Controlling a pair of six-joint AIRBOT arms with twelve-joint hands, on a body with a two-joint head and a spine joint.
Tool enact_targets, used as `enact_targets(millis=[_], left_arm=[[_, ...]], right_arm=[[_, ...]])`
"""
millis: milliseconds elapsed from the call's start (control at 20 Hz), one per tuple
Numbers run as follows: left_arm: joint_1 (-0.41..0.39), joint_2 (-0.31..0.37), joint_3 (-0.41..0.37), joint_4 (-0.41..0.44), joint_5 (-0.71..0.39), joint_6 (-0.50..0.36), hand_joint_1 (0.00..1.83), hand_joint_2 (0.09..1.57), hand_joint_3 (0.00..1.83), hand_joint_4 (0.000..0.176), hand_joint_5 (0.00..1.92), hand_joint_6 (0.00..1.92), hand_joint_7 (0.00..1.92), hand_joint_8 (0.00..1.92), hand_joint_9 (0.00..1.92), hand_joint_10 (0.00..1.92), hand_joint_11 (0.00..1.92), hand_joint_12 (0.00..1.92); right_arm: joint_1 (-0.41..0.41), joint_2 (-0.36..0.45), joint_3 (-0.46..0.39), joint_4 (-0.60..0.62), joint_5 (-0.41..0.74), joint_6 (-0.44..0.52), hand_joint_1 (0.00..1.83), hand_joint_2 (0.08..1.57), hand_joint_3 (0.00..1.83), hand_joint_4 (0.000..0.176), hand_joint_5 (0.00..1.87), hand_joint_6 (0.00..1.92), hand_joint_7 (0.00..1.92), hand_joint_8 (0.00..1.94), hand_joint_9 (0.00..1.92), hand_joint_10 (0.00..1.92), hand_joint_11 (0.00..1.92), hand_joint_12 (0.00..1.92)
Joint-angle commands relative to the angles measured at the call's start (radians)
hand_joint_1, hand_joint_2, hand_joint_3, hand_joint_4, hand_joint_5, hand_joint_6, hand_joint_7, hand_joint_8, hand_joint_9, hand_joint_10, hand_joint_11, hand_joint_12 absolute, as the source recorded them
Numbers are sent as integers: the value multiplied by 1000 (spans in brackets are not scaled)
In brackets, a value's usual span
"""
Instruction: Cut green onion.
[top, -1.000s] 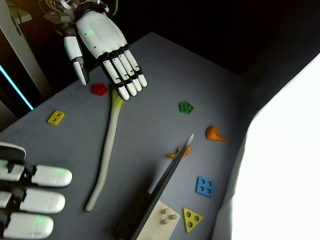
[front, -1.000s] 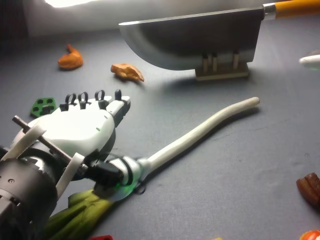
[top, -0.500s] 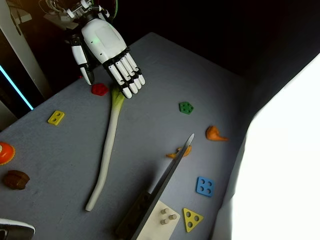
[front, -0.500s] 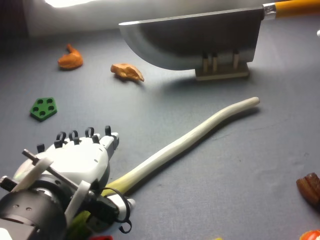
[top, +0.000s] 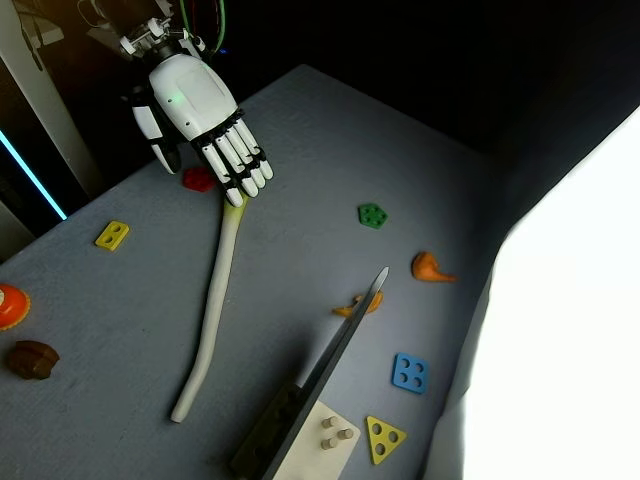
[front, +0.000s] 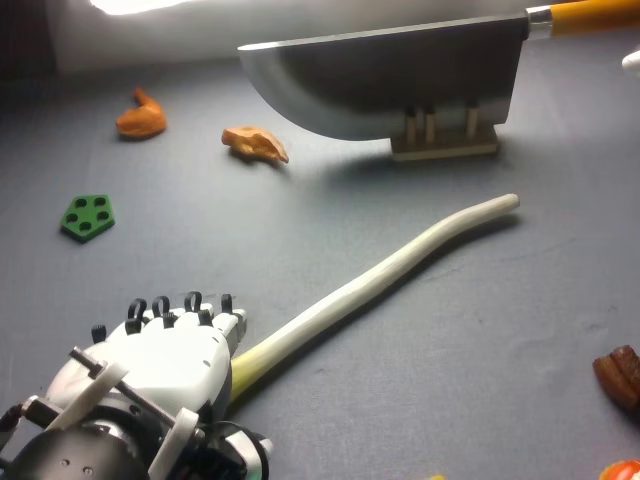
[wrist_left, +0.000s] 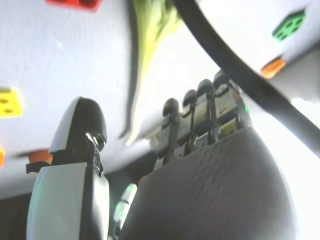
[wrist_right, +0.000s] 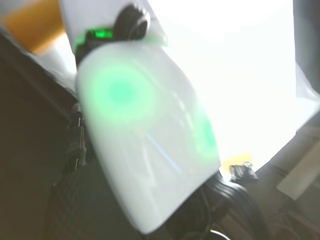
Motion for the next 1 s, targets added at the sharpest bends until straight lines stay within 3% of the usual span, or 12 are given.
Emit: enact_targets(millis=[0, 100, 250, 350, 500, 600, 700, 900, 950], left_arm=[[3, -7, 1, 89, 40, -5, 756, 1272, 5, 39, 59, 2, 0, 0, 0, 0, 0, 0], [21, -18, 5, 108, 40, -10, 749, 1281, 8, 29, 69, 5, 0, 0, 0, 0, 0, 0], [35, -30, 5, 125, 40, -15, 733, 1290, 8, 40, 20, 1, 0, 0, 0, 0, 0, 0], [40, -36, 4, 132, 40, -17, 725, 1291, 7, 44, 5, 0, 0, 0, 0, 0, 0, 0], [52, -46, 4, 146, 40, -24, 733, 1288, 3, 52, 0, 0, 0, 0, 0, 0, 0, 0], [65, -50, 5, 154, 40, -32, 735, 1285, 2, 59, 0, 0, 0, 0, 0, 0, 0, 0], [80, -50, 5, 160, 40, -41, 790, 1271, 0, 48, 0, 0, 0, 0, 0, 0, 0, 0], [99, -54, 10, 161, 36, -44, 718, 1296, 7, 48, 0, 0, 0, 0, 0, 0, 0, 0], [100, -56, 12, 161, 36, -44, 716, 1305, 11, 45, 0, 0, 0, 0, 0, 0, 0, 0]], right_arm=[[4, 0, 17, -5, 119, 20, 1005, 957, 0, 54, 0, 0, 0, 0, 0, 0, 0, 0], [-12, -33, 56, -28, 145, 20, 1000, 963, 0, 62, 0, 0, 0, 0, 0, 0, 0, 0], [-17, -89, 126, -58, 167, 64, 1046, 952, 0, 49, 0, 0, 0, 0, 0, 0, 0, 0], [-16, -128, 172, -94, 168, 131, 1070, 940, 0, 49, 0, 0, 0, 0, 0, 0, 0, 0], [-15, -166, 204, -109, 171, 133, 1060, 945, 0, 46, 0, 0, 0, 0, 0, 0, 0, 0], [-15, -180, 216, -116, 171, 133, 1073, 946, 0, 54, 0, 0, 0, 0, 0, 0, 0, 0], [-15, -203, 240, -128, 171, 134, 1080, 958, 0, 47, 0, 0, 0, 0, 0, 0, 0, 0], [-18, -255, 303, -158, 171, 158, 1040, 974, 4, 38, 0, 0, 0, 0, 0, 0, 0, 0], [-18, -262, 310, -160, 171, 158, 1046, 972, 3, 52, 0, 0, 0, 0, 0, 0, 0, 0]])
